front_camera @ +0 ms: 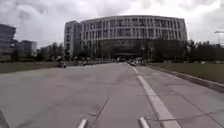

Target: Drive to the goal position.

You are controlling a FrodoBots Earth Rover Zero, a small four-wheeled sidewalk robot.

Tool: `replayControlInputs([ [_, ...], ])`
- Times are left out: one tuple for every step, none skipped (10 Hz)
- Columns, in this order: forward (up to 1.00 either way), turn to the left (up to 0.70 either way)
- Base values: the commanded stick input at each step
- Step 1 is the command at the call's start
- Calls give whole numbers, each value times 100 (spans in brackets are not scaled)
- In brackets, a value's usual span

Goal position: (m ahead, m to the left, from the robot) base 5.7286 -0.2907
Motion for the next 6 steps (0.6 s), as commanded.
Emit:
replayControlInputs([
  [70, -3],
  [70, 0],
  [70, 0],
  [70, 0],
  [70, 0],
  [70, 0],
])
